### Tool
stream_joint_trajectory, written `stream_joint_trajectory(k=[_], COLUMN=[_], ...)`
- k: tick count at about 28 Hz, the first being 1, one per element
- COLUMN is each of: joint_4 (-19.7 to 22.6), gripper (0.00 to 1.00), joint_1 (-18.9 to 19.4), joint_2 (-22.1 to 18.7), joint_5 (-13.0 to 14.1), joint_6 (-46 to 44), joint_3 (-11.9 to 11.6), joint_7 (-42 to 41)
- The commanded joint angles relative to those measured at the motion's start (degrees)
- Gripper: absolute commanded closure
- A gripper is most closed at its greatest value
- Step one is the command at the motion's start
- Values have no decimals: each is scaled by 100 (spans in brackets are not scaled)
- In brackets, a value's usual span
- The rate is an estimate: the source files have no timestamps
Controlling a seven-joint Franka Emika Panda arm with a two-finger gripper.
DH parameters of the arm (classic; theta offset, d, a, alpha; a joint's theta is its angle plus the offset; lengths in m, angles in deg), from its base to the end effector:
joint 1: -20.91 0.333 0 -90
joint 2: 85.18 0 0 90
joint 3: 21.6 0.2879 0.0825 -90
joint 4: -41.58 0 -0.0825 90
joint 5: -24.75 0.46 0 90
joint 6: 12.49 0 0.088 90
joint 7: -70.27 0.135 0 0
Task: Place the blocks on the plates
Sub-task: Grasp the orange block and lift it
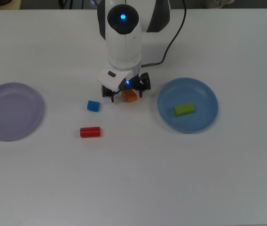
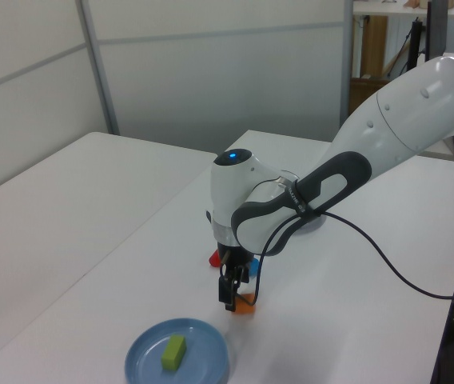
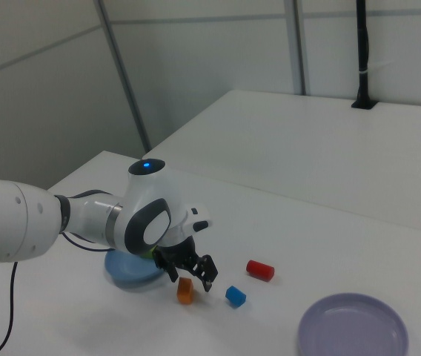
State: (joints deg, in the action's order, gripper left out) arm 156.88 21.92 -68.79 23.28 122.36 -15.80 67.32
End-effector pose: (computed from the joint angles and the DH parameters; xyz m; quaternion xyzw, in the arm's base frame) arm 0.6496 0.0775 0.2126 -0.9954 -0.0913 -0.0282 0.0058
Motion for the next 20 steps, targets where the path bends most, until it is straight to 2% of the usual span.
stream_joint_trajectory(k=[1,4,5,6,10,11,20], joint_4=[18,18,18,27,45,45,36], gripper=[0,2,7,19,50,63,100], joint_1=[48,56,56,91,127,135,171], joint_2=[-22,-22,-22,-22,-22,-31,-40], joint_5=[59,59,59,59,59,59,42], joint_6=[33,33,33,33,15,-37,-143], joint_3=[-26,-26,-26,-26,-26,-26,-35], joint_7=[84,75,75,66,31,22,5])
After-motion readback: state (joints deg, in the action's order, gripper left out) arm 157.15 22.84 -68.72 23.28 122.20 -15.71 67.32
